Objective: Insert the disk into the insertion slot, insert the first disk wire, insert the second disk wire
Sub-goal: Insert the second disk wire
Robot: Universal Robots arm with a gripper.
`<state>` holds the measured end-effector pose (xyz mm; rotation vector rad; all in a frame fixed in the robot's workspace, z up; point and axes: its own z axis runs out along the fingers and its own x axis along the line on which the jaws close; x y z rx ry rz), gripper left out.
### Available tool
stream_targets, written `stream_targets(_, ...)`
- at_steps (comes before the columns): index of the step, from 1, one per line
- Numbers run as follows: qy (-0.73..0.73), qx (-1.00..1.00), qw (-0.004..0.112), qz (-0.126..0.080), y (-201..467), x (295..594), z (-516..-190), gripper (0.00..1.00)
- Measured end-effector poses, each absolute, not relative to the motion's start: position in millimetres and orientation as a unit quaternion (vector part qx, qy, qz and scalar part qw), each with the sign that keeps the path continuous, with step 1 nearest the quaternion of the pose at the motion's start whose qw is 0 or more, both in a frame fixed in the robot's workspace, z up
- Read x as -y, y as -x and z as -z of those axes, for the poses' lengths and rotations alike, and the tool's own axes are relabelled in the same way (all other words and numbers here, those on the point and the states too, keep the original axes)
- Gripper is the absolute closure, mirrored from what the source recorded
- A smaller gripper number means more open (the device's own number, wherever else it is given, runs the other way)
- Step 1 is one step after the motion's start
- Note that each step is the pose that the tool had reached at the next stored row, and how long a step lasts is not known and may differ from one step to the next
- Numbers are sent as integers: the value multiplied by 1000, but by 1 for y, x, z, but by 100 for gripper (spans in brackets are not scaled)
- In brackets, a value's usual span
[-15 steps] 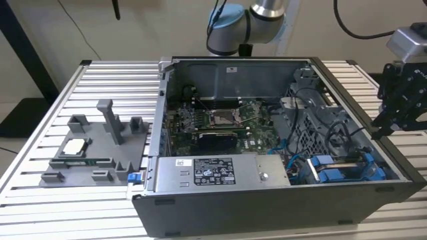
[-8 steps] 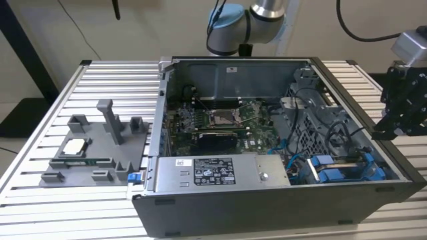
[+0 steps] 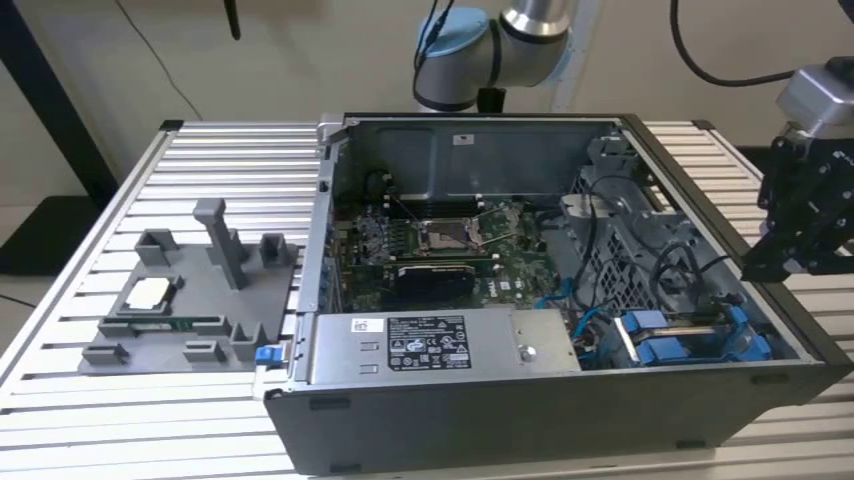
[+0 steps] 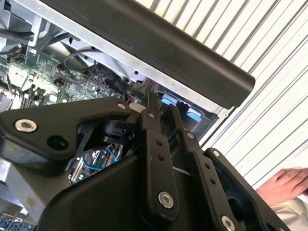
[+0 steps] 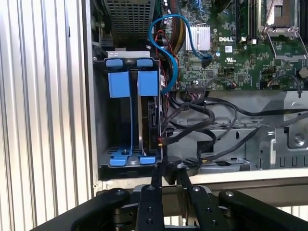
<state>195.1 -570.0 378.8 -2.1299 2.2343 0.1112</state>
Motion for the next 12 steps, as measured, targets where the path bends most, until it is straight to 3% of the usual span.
stream_targets(6, 688, -724, 26, -36, -193, 570, -377, 73)
stream_targets(8, 687, -725, 26, -36, -193, 570, -377, 75)
stream_targets(9, 687, -725, 26, -36, -193, 570, -376, 82)
stream_targets(12, 686, -726, 26, -36, -193, 570, -375, 84)
